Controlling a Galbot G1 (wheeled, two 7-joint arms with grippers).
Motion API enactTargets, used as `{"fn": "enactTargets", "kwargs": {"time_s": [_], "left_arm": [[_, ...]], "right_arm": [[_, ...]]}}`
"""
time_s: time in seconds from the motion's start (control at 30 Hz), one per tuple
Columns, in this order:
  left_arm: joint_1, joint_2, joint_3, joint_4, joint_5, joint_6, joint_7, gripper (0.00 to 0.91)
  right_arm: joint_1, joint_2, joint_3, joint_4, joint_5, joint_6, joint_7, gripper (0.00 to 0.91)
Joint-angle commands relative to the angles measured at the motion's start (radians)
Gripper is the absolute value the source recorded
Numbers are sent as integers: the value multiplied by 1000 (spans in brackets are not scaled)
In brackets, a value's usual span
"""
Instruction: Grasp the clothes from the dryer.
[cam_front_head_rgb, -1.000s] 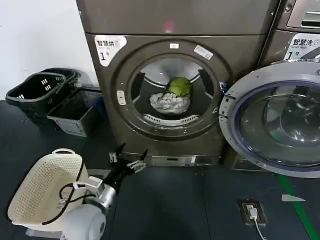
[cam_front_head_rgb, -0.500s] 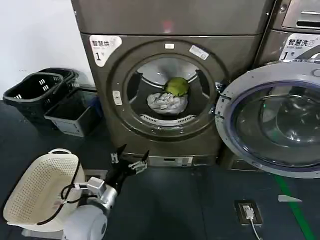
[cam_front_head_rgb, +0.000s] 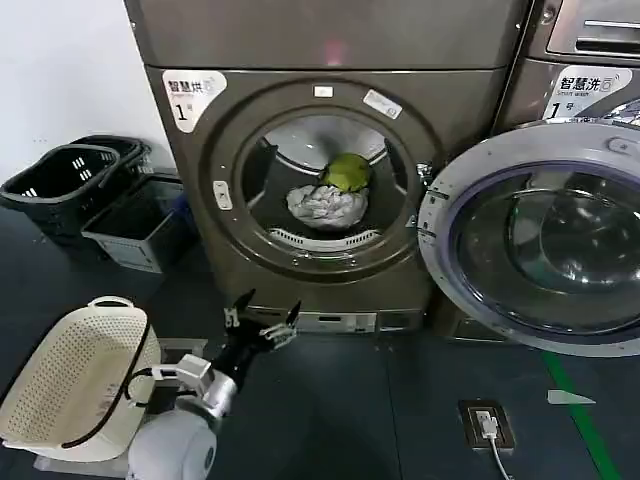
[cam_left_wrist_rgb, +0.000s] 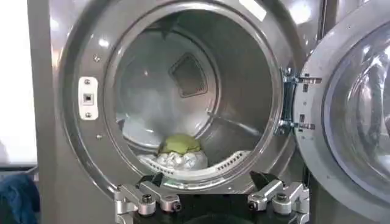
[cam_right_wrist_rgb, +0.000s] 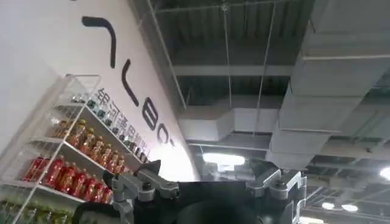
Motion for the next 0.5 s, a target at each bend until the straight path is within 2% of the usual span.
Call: {"fn": "enactTargets", "kwargs": {"time_s": [0.03,0.5], "left_arm": [[3,1,2,-1,1,2,2,907],[3,-4,8,2,8,1,2,907]], "right_arm": [[-1,1,1,1,-1,-1,0,907],[-10,2,9,0,-19,-1,-10,907]]}}
